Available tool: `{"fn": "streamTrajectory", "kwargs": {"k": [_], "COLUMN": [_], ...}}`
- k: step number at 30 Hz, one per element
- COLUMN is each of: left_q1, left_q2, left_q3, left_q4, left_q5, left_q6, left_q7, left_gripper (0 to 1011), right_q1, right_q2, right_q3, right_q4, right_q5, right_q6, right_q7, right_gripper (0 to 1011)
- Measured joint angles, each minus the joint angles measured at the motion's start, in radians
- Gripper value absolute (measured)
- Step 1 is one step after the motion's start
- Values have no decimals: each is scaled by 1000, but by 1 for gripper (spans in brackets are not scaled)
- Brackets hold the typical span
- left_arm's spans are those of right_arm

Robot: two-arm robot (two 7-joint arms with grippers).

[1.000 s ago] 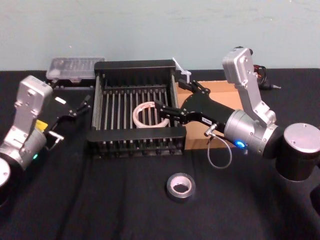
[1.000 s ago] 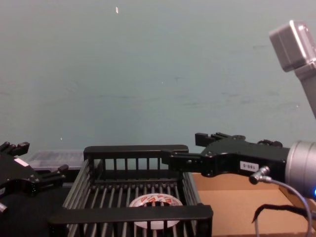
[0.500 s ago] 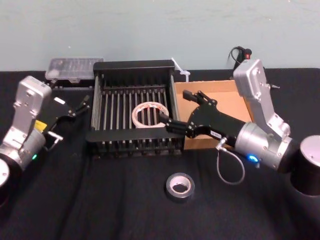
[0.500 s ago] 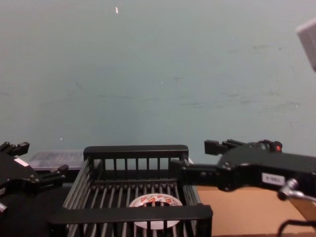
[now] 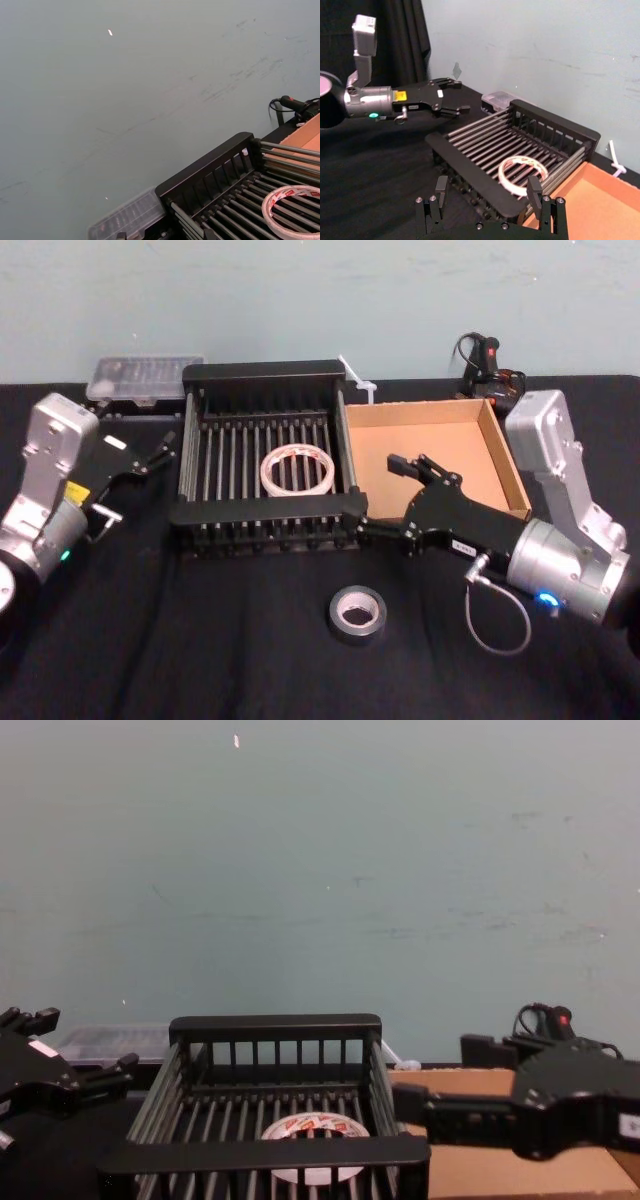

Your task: Pick up the white tape and place it into the black box , Pick up the silver tape and place it into the brown box.

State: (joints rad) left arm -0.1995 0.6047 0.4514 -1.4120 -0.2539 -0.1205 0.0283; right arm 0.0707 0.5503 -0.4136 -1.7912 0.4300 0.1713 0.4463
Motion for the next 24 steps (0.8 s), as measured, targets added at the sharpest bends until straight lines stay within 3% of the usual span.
{"fn": "streamTrajectory", "kwargs": {"k": [10,24], "left_q1": [0,0], "left_q2": [0,0], "left_q3": [0,0], "left_q4": [0,0], "left_q5": [0,0], "left_q6": [0,0], "left_q7": [0,0], "left_gripper": [1001,1001], "right_q1": [-64,-87], "right_q2": [62,105], "right_q3": [10,-6], "right_q4": [-74,-118], "right_q5": [6,35], "right_q6": [32,172], "right_q7": [-12,-25], "right_gripper": [1000,1000]}}
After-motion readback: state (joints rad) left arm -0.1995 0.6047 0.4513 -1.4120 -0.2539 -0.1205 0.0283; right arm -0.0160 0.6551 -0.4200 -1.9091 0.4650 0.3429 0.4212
